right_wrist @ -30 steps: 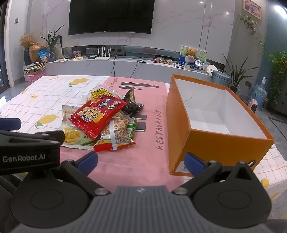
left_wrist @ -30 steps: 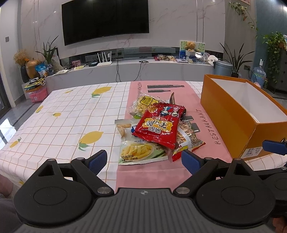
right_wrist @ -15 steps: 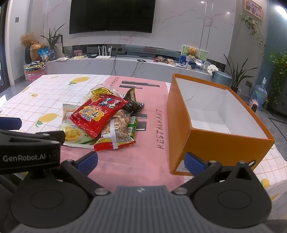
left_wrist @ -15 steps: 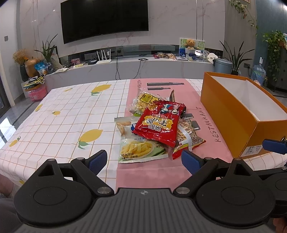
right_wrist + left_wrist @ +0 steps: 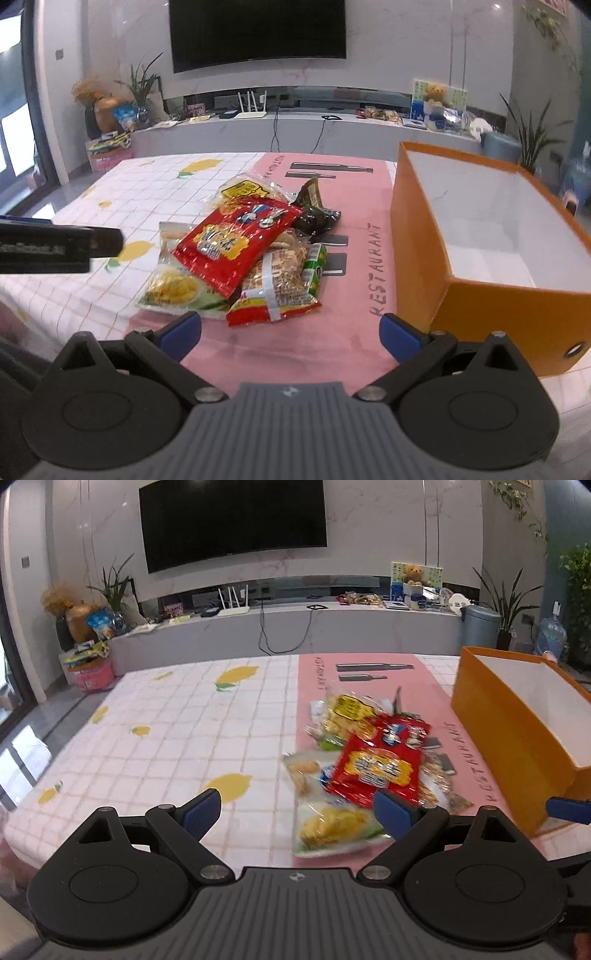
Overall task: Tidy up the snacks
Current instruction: 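Reach into the snack pile and grasp the red chip bag with the left tool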
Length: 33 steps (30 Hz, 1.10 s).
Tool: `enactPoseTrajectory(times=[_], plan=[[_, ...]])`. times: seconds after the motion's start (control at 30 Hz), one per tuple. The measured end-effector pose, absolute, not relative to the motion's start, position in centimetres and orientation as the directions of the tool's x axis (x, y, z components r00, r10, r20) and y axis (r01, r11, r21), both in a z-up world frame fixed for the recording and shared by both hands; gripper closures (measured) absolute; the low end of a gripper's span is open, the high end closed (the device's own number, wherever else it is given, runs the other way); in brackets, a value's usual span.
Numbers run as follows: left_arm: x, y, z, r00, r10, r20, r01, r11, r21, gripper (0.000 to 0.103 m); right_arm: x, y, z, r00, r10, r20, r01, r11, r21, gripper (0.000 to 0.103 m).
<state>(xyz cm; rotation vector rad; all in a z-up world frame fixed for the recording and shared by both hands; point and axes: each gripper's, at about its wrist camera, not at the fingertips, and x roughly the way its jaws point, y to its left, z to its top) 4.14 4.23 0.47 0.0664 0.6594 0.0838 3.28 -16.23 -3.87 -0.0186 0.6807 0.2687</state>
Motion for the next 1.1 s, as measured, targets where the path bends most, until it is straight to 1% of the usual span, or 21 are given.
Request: enactPoseTrajectory(times=[0.13, 0.2, 0.23, 0.27, 0.37, 0.4, 0.53, 0.67, 0.77, 0.87, 0.93, 1.1], plan=[[5.7, 5.0, 0.5, 0.79, 0.092, -0.606, -0.054, 0.995, 0.08, 0.0, 4.4, -15.9, -4.3, 0.755, 0.282, -0.592, -0.307, 0.95, 0.061, 0.003], [6.6, 5.3, 0.5, 0.788, 0.068, -0.612, -0.041, 0.997, 0.058, 0.005, 4.7, -15.6, -4.4, 0.772, 0.292, -0.564, -0.323, 0.945, 0.048, 0.004], [6.9, 5.4, 0.5, 0.787, 0.054, -0.615, -0.027, 0.998, 0.054, 0.011, 4.8, -15.5, -4.4, 0.777, 0.296, -0.555, -0.328, 0.944, 0.044, 0.004], [7.3, 5.3, 0.5, 0.788, 0.038, -0.615, -0.004, 0.998, 0.057, 0.012, 5.0, -15.4, -4.5, 0.781, 0.3, -0.547, -0.334, 0.942, 0.041, 0.004], [8.1, 4.7, 0.3, 0.8, 0.028, -0.599, 0.03, 0.996, 0.087, 0.012, 5.7, -15.4, -4.6, 0.777, 0.321, -0.542, -0.347, 0.936, 0.058, 0.006], [8.4, 4.5, 0.2, 0.797, 0.025, -0.603, 0.04, 0.995, 0.093, 0.011, 6.1, -15.3, -4.7, 0.775, 0.324, -0.543, -0.348, 0.935, 0.061, 0.008], [9.8, 3.5, -0.5, 0.77, -0.035, -0.637, 0.122, 0.988, 0.094, 0.011, 7.2, -15.2, -5.4, 0.769, 0.314, -0.557, -0.337, 0.939, 0.065, 0.009], [11.1, 2.4, -1.4, 0.747, -0.1, -0.657, 0.218, 0.971, 0.1, 0.006, 7.1, -15.2, -5.8, 0.747, 0.331, -0.576, -0.343, 0.935, 0.092, 0.009], [12.4, 1.4, -2.0, 0.73, -0.13, -0.671, 0.261, 0.96, 0.098, 0.005, 6.9, -15.1, -6.3, 0.737, 0.327, -0.591, -0.343, 0.935, 0.09, 0.009], [14.1, 0.3, -3.1, 0.707, -0.125, -0.696, 0.278, 0.954, 0.111, 0.005, 6.8, -14.9, -6.5, 0.727, 0.334, -0.6, -0.348, 0.932, 0.098, 0.009], [15.1, -0.5, -4.0, 0.693, -0.105, -0.713, 0.291, 0.946, 0.143, 0.005, 6.8, -14.8, -6.6, 0.723, 0.336, -0.603, -0.349, 0.932, 0.1, 0.008], [16.6, -1.3, -4.9, 0.686, -0.097, -0.721, 0.304, 0.939, 0.162, 0.004, 6.7, -14.6, -6.9, 0.715, 0.337, -0.612, -0.354, 0.93, 0.098, 0.008]])
